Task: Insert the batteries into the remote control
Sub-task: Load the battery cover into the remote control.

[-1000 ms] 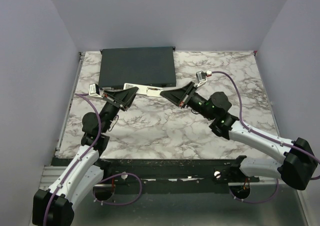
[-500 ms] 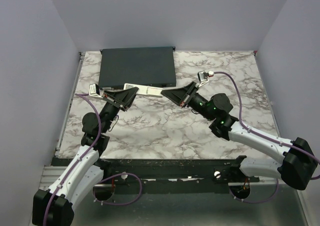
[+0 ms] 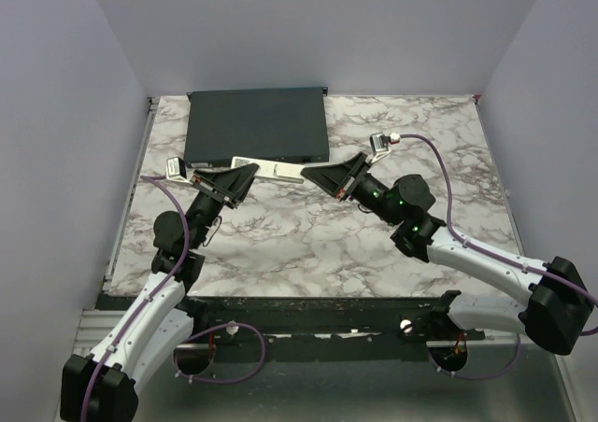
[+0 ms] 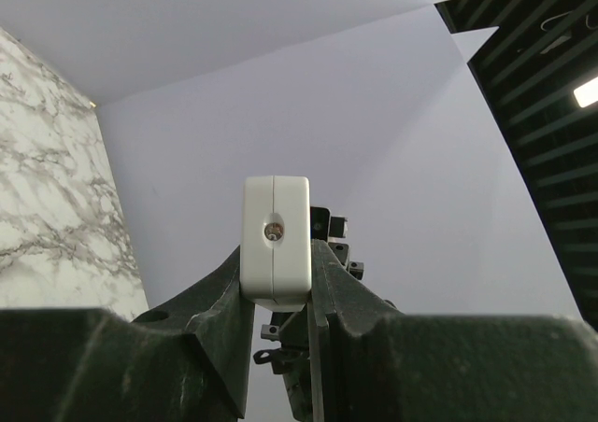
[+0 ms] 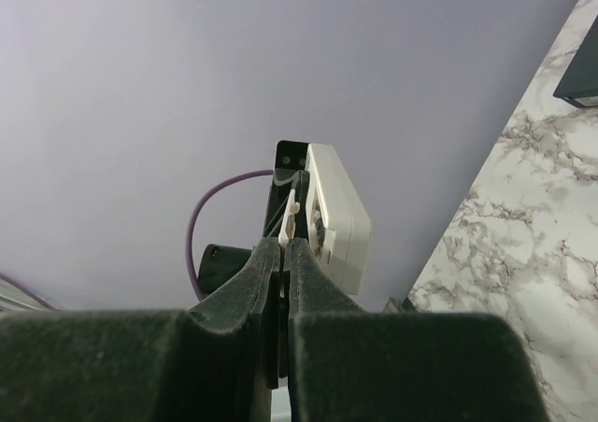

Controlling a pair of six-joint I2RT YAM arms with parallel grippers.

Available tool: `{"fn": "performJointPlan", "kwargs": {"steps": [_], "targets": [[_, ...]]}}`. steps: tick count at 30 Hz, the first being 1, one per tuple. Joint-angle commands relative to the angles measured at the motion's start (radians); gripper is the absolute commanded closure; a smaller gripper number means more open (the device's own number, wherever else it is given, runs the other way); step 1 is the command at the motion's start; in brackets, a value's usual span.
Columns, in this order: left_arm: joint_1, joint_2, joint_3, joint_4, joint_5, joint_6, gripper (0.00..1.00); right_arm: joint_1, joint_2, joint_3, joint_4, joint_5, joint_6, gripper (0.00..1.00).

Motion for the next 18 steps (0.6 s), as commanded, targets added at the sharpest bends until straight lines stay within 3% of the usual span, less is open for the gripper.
{"fn": "performJointPlan", "kwargs": {"steps": [1,18], "targets": [[-0.003,-0.010,0.002,0.029,-0.001,-0.021,1.00,0.007,-0.015,-0.018,-0.015,0.035,-0.017,0.99],[-0.003,-0.010,-0.001,0.029,0.000,-0.023,1.00,0.007,-0.018,-0.028,-0.054,0.071,-0.028,0.99]]}}
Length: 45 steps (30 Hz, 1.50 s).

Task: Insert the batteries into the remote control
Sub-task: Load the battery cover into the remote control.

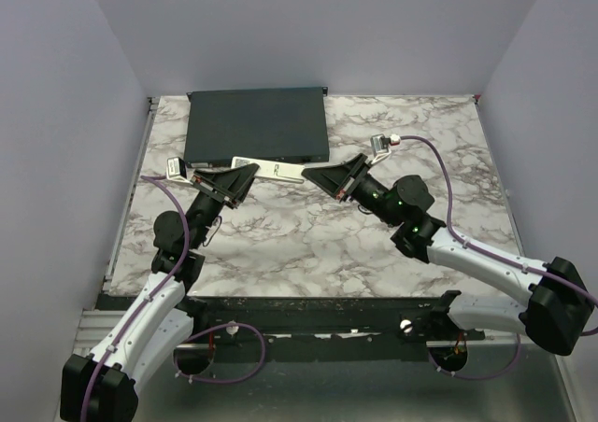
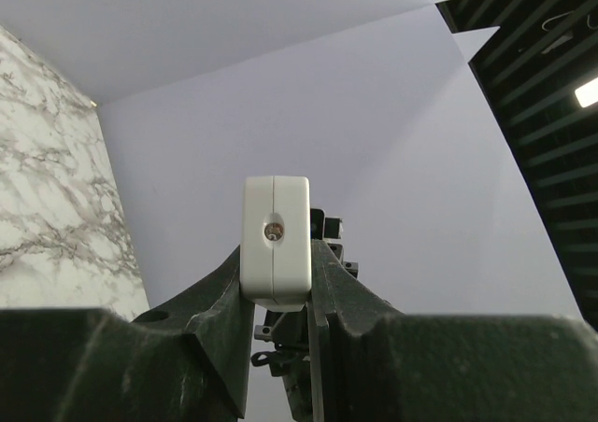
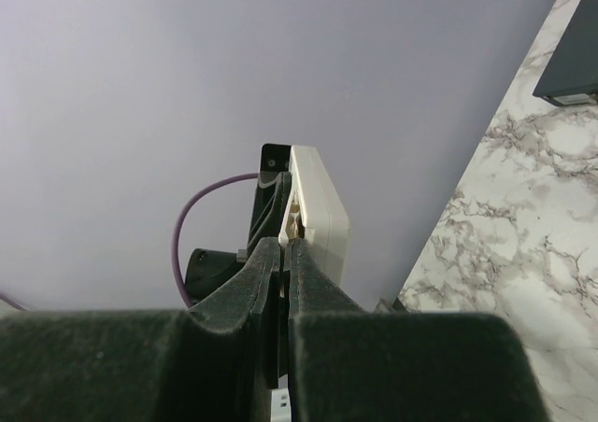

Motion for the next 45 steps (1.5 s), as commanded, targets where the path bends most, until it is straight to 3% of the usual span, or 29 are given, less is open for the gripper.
{"fn": "performJointPlan", "kwargs": {"steps": [1,45], "targets": [[-0.002,-0.011,-0.002,0.030,0.001,-0.024,1.00,0.007,-0.017,-0.019,-0.033,0.051,-0.022,0.99],[-0.002,-0.008,-0.022,0.068,-0.028,-0.044,1.00,0.007,0.032,-0.042,-0.064,-0.003,0.027,0.99]]}}
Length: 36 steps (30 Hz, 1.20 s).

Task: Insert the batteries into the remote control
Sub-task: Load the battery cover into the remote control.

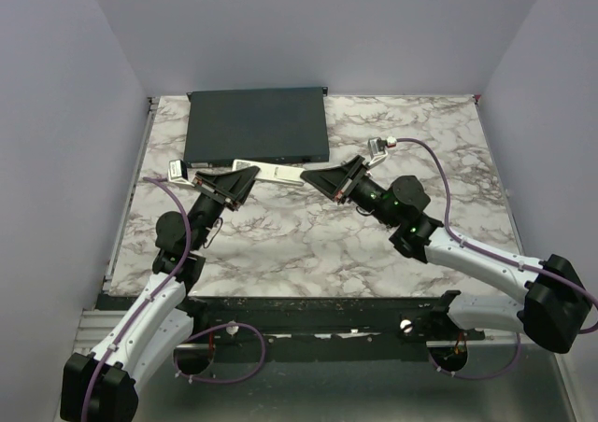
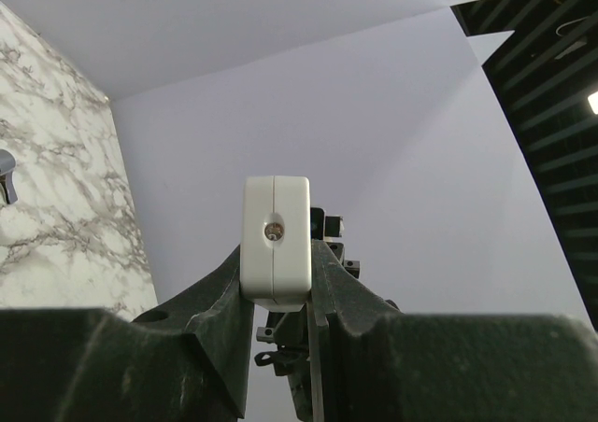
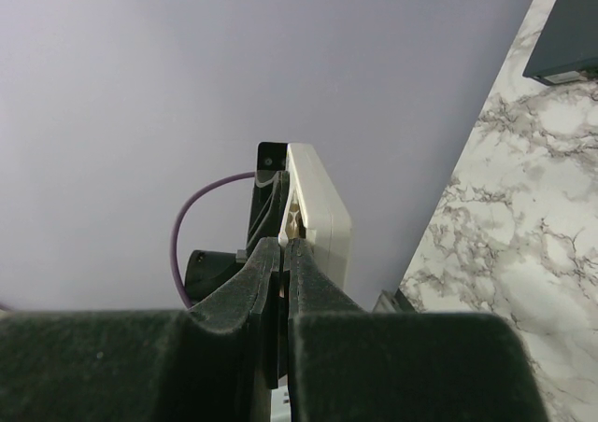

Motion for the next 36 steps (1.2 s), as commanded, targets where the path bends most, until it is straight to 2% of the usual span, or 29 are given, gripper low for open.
{"fn": "performJointPlan", "kwargs": {"steps": [1,36], "targets": [[-0.002,-0.010,-0.001,0.074,-0.025,-0.046,1.00,0.006,0.016,-0.030,-0.052,-0.003,-0.010,0.99],[-0.003,-0.026,-0.008,0.076,-0.034,-0.048,1.00,0.007,-0.016,-0.064,-0.101,0.025,-0.015,0.99]]}}
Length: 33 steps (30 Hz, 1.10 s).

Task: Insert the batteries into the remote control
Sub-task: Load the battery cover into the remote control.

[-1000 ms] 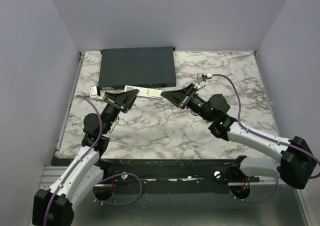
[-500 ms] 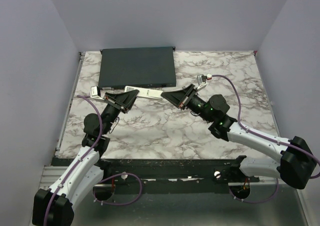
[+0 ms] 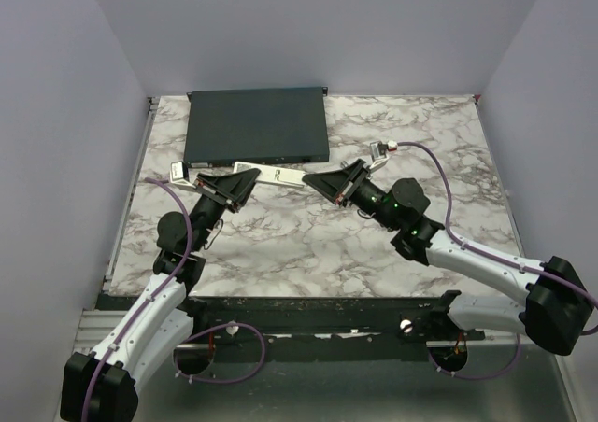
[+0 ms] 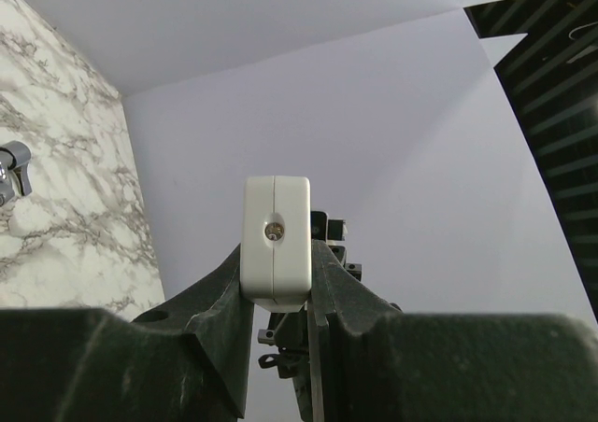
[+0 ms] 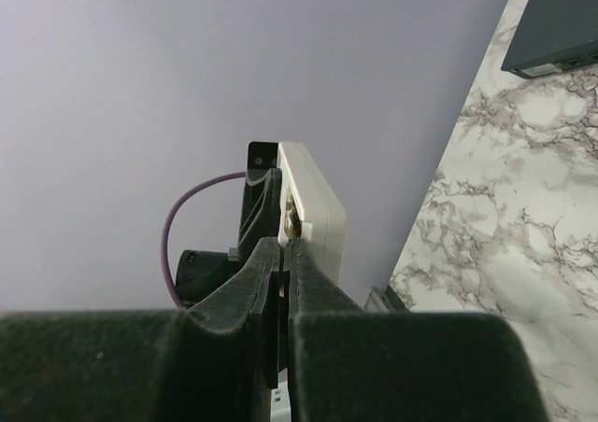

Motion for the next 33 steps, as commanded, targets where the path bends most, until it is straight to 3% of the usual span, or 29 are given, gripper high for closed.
{"fn": "performJointPlan", "kwargs": {"steps": [1,22,33], "targets": [[-0.002,-0.026,0.006,0.085,-0.032,-0.048,1.00,0.007,0.000,-0.037,-0.082,0.017,-0.015,0.99],[-0.002,-0.033,0.004,0.094,-0.018,-0.063,1.00,0.007,0.045,-0.067,0.015,0.006,-0.005,0.99],[-0.002,-0.029,0.005,0.091,-0.004,-0.060,1.00,0.008,0.047,-0.028,-0.021,0.028,-0.030,0.99]]}}
